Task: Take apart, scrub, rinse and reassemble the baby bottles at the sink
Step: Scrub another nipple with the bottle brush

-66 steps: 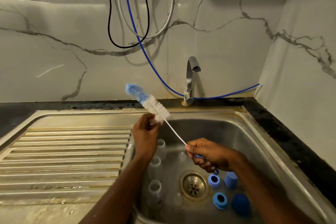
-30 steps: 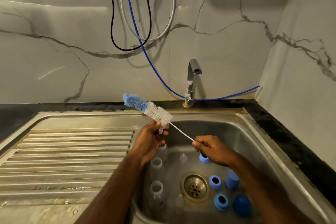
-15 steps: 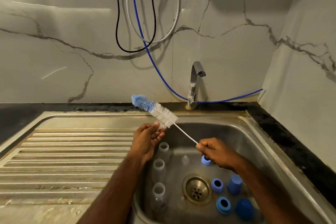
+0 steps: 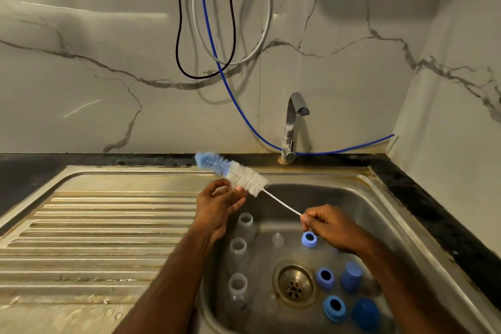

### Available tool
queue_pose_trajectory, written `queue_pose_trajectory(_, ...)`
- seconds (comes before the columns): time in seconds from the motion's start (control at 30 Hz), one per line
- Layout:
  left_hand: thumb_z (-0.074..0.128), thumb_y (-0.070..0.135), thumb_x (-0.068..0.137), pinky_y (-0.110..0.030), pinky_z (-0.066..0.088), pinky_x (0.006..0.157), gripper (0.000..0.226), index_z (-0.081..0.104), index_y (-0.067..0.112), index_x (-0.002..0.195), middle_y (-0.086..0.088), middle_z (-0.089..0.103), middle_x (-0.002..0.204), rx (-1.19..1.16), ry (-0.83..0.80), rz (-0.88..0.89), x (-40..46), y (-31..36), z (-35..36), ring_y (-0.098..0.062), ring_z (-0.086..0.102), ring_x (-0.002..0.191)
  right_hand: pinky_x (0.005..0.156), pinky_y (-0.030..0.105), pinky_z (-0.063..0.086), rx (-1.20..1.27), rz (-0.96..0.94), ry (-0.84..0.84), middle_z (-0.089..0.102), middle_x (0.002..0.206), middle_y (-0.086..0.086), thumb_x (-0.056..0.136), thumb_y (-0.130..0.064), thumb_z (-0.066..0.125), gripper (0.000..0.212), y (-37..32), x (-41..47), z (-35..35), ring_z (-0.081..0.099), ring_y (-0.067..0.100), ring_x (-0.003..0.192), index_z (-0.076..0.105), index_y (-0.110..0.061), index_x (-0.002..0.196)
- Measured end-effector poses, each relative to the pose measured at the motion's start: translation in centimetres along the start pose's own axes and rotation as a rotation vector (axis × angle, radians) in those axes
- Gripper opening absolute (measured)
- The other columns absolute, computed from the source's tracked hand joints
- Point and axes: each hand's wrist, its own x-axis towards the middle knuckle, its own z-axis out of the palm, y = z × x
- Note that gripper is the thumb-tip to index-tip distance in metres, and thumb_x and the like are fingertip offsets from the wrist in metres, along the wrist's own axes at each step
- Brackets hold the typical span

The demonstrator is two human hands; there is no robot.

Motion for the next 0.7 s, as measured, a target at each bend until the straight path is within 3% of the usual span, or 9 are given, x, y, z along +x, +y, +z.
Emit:
queue_pose_trajectory(0.1, 0.079, 0.006, 0.084, -0.046, 0.063, 0.082, 0.016, 0.068, 0.007, 0.097, -0.009, 0.076, 0.087, 0.459, -0.056, 0.187, -0.4, -0.6, 0.4, -0.032, 0.074, 0.089, 0.062, 0.026, 0.048, -0.081, 0.0, 0.062, 0.065, 0.068, 0.012, 0.103, -0.03, 0.051, 0.031, -0.4, 0.2, 0.7, 0.058, 0.014, 0.059, 0.067, -0.023, 0.077)
queue_pose_trajectory(0.17, 0.079, 0.009, 0.085, -0.039, 0.064, 0.077, 0.013, 0.07, 0.008, 0.095, -0.006, 0.076, 0.086, 0.574, -0.081, 0.256, -0.6, -1.2, 0.7, -0.027, 0.075, 0.085, 0.061, 0.026, 0.049, -0.104, -0.023, 0.089, 0.064, 0.066, 0.006, 0.103, -0.03, 0.051, 0.029, -0.9, 0.3, 1.4, 0.058, 0.011, 0.058, 0.067, -0.023, 0.079)
queue_pose_trajectory(0.27, 0.075, 0.008, 0.087, -0.042, 0.062, 0.082, 0.018, 0.068, 0.003, 0.103, -0.015, 0.076, 0.093, 0.315, -0.034, 0.173, -0.4, -0.9, 0.7, -0.033, 0.075, 0.09, 0.061, 0.03, 0.051, -0.11, -0.028, 0.108, 0.065, 0.066, 0.004, 0.101, -0.028, 0.053, 0.028, -0.7, 0.5, 1.1, 0.061, 0.015, 0.061, 0.067, -0.024, 0.077)
queue_pose_trajectory(0.37, 0.069, 0.005, 0.09, -0.04, 0.062, 0.085, 0.02, 0.066, 0.001, 0.108, -0.017, 0.076, 0.1, 0.01, 0.015, 0.072, 0.5, 0.2, -0.4, -0.03, 0.075, 0.094, 0.066, 0.021, 0.046, -0.137, -0.014, 0.093, 0.066, 0.071, -0.015, 0.101, -0.026, 0.055, 0.029, 0.4, 0.2, -1.0, 0.062, 0.002, 0.068, 0.066, -0.028, 0.074)
queue_pose_trajectory(0.43, 0.069, 0.005, 0.089, -0.037, 0.063, 0.082, 0.021, 0.065, 0.0, 0.11, -0.018, 0.075, 0.101, 0.063, -0.03, 0.068, 0.5, 0.4, -0.7, -0.03, 0.075, 0.094, 0.069, 0.02, 0.044, -0.144, -0.023, 0.072, 0.065, 0.07, -0.02, 0.101, -0.027, 0.056, 0.028, 0.6, -0.1, -1.5, 0.06, -0.001, 0.068, 0.067, -0.028, 0.075)
queue_pose_trajectory(0.57, 0.068, 0.003, 0.091, -0.041, 0.06, 0.081, 0.014, 0.069, 0.001, 0.105, -0.023, 0.074, 0.097, 0.349, -0.186, 0.1, -0.7, -1.3, 1.1, -0.029, 0.073, 0.084, 0.07, 0.03, 0.052, -0.177, -0.057, 0.056, 0.067, 0.072, -0.005, 0.101, -0.033, 0.053, 0.026, -0.8, 0.1, 0.4, 0.062, 0.008, 0.068, 0.068, -0.028, 0.081)
queue_pose_trajectory(0.7, 0.067, 0.002, 0.09, -0.032, 0.062, 0.074, 0.021, 0.065, -0.005, 0.109, -0.021, 0.073, 0.096, 0.12, -0.169, 0.064, 0.0, -0.4, 0.5, -0.026, 0.071, 0.08, 0.069, 0.029, 0.054, -0.142, -0.063, 0.144, 0.068, 0.074, -0.008, 0.101, -0.031, 0.055, 0.023, -0.6, 0.4, 0.0, 0.064, 0.007, 0.072, 0.069, -0.026, 0.084)
